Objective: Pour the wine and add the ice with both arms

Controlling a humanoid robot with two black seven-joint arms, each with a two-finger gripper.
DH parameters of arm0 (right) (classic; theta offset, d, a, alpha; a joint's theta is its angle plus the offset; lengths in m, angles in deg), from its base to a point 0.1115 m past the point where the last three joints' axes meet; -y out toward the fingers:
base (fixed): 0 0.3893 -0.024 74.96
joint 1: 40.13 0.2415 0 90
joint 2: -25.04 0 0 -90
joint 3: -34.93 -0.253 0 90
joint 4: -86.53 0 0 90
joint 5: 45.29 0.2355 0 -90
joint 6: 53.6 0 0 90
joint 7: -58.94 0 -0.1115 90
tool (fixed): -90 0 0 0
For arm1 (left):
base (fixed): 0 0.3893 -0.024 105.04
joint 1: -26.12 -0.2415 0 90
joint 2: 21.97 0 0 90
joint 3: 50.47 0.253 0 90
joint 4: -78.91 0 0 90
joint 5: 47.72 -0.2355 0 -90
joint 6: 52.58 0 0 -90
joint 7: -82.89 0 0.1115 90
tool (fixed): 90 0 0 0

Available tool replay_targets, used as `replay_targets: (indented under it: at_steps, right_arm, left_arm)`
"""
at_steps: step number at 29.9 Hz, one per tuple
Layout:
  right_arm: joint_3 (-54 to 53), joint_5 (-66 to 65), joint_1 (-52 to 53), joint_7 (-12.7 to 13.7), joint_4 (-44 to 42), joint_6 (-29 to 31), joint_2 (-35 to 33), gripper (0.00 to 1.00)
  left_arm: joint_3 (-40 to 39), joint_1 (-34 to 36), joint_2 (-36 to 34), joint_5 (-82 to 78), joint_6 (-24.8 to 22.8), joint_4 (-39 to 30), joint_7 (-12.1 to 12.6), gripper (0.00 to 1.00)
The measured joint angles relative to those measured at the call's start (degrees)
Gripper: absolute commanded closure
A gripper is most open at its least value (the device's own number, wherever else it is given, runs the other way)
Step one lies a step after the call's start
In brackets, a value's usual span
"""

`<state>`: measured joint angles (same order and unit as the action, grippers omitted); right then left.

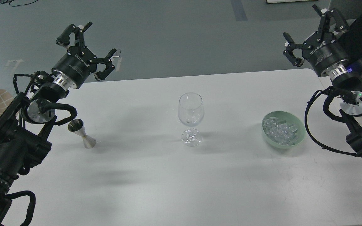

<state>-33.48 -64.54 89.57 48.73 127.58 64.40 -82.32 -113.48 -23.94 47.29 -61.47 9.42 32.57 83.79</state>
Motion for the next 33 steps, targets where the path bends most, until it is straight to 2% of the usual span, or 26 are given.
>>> replay_targets:
  at_steps: [9, 21, 23, 25, 27, 33]
  right_arm:
    - [0.0, 0.0, -0.2, 0.0, 0.0, 0.0, 0.5, 0.00]
    - [0.1, -0.1, 0.2, 0.1, -0.1, 0.0, 1.5, 0.00]
    - [0.1, -0.1, 0.2, 0.3, -0.1, 0.0, 1.3, 0.00]
    - [0.1, -0.1, 0.2, 0.6, -0.1, 0.0, 1.0, 0.00]
    - [0.2, -0.1, 0.2, 0.8, -0.1, 0.0, 1.0, 0.00]
    - [0.1, 0.0, 0.2, 1.8, -0.1, 0.0, 1.4, 0.00]
  left_arm:
    - [-1.9, 0.0, -0.3, 1.3, 0.0, 0.0, -0.5, 0.02]
    - [-1.7, 0.3, -0.4, 2.0, 0.0, 0.0, 0.3, 0.02]
    - [-1.7, 0.2, -0.5, 2.0, 0.0, -0.5, 1.6, 0.02]
    - [-2.2, 0.0, -0.5, 2.2, 0.0, -1.3, 5.3, 0.02]
    - [-2.7, -0.1, -0.5, 3.1, 0.0, -1.8, 7.5, 0.02]
    - [-4.4, -0.3, -0.1, 6.7, 0.0, -1.9, 8.3, 0.06]
